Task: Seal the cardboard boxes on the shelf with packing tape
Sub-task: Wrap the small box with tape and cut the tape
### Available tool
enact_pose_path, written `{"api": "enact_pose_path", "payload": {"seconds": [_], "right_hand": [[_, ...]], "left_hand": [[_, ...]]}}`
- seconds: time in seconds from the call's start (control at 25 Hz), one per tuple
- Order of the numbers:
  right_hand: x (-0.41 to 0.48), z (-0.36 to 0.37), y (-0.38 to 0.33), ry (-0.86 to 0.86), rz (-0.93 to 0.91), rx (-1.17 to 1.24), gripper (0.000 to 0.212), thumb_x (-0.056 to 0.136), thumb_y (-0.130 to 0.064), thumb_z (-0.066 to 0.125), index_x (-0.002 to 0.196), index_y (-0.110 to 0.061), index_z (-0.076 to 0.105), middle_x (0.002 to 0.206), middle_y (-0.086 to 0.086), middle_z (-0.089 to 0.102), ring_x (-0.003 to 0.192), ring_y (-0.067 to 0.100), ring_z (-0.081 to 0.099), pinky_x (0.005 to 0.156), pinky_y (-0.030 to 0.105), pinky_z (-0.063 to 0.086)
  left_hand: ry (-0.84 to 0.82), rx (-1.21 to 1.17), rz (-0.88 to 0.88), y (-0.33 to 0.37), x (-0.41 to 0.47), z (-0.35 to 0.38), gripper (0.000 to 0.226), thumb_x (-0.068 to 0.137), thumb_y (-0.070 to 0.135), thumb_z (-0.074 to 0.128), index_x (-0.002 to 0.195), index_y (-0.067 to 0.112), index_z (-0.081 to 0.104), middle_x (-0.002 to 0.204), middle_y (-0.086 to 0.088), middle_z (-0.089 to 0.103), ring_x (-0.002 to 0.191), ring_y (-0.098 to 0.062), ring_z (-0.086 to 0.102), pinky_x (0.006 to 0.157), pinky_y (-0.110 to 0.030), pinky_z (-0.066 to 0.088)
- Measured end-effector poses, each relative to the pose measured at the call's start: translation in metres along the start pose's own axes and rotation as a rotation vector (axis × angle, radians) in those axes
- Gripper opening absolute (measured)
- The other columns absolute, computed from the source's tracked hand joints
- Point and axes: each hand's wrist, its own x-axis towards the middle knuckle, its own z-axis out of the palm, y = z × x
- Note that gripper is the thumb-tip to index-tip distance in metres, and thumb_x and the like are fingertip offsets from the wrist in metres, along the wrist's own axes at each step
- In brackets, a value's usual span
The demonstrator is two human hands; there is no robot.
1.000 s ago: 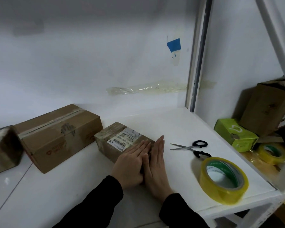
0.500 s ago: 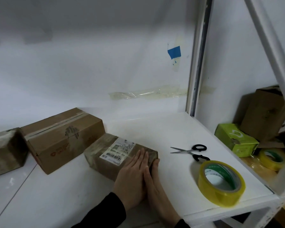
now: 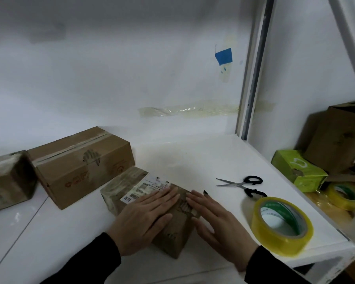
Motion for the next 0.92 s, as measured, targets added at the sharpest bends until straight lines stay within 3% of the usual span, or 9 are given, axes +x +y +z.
{"api": "enact_pose_path", "payload": {"seconds": [0.12, 0.28, 0.4, 0.52, 0.6, 0.76, 0.92], "right_hand": [[0.0, 0.007, 0.004, 0.039, -0.026, -0.037, 0.049, 0.099, -0.042, 0.032, 0.119, -0.01, 0.063, 0.125, 0.003, 0.063, 0.122, 0.011, 0.052, 0.113, 0.02, 0.026], [0.001, 0.013, 0.003, 0.09, -0.055, -0.058, 0.046, 0.101, -0.035, 0.033, 0.114, -0.006, 0.066, 0.12, 0.006, 0.065, 0.118, 0.016, 0.056, 0.104, 0.031, 0.042], [0.005, 0.0, 0.004, 0.048, -0.067, -0.044, 0.046, 0.101, -0.035, 0.031, 0.125, -0.007, 0.059, 0.133, 0.003, 0.057, 0.13, 0.012, 0.046, 0.112, 0.03, 0.032], [0.007, -0.01, 0.003, -0.033, -0.095, -0.032, 0.047, 0.101, -0.034, 0.032, 0.141, -0.011, 0.04, 0.149, -0.002, 0.039, 0.141, 0.009, 0.029, 0.118, 0.024, 0.017], [0.004, -0.008, 0.005, -0.081, -0.124, -0.041, 0.046, 0.101, -0.033, 0.032, 0.141, -0.013, 0.04, 0.148, -0.002, 0.04, 0.141, 0.008, 0.028, 0.117, 0.022, 0.017], [0.0, 0.003, 0.005, -0.054, -0.054, -0.018, 0.044, 0.1, -0.035, 0.033, 0.129, -0.01, 0.055, 0.133, 0.002, 0.056, 0.13, 0.012, 0.042, 0.113, 0.016, 0.024], [0.0, 0.009, 0.005, -0.022, -0.046, -0.018, 0.044, 0.1, -0.034, 0.032, 0.122, -0.008, 0.06, 0.126, 0.004, 0.061, 0.123, 0.014, 0.048, 0.111, 0.02, 0.03]], "left_hand": [[0.017, -0.003, 0.011, 0.0, 0.004, 0.001, 0.05, 0.102, 0.044, 0.018, 0.138, 0.019, 0.041, 0.143, 0.006, 0.043, 0.134, -0.006, 0.036, 0.11, -0.018, 0.021], [0.036, 0.037, 0.031, 0.0, 0.003, 0.002, 0.051, 0.102, 0.043, 0.018, 0.135, 0.017, 0.047, 0.14, 0.004, 0.048, 0.132, -0.007, 0.04, 0.11, -0.018, 0.022], [0.076, 0.02, 0.013, 0.004, 0.002, 0.001, 0.052, 0.102, 0.043, 0.018, 0.139, 0.013, 0.04, 0.145, 0.002, 0.04, 0.135, -0.009, 0.037, 0.113, -0.018, 0.019], [0.13, 0.035, -0.014, 0.013, 0.008, 0.003, 0.057, 0.102, 0.043, 0.016, 0.141, 0.007, 0.037, 0.149, -0.006, 0.036, 0.138, -0.014, 0.032, 0.113, -0.029, 0.021], [0.136, 0.057, -0.023, 0.016, 0.011, 0.007, 0.061, 0.101, 0.044, 0.014, 0.138, 0.005, 0.043, 0.145, -0.008, 0.041, 0.136, -0.017, 0.038, 0.112, -0.034, 0.022], [0.143, 0.035, -0.06, 0.011, 0.012, 0.012, 0.066, 0.1, 0.049, 0.013, 0.125, 0.01, 0.06, 0.133, -0.005, 0.056, 0.123, -0.014, 0.053, 0.104, -0.022, 0.036], [0.112, 0.041, -0.073, 0.014, 0.013, 0.012, 0.065, 0.1, 0.047, 0.014, 0.12, 0.01, 0.064, 0.128, -0.004, 0.06, 0.119, -0.011, 0.056, 0.097, -0.021, 0.041]]}}
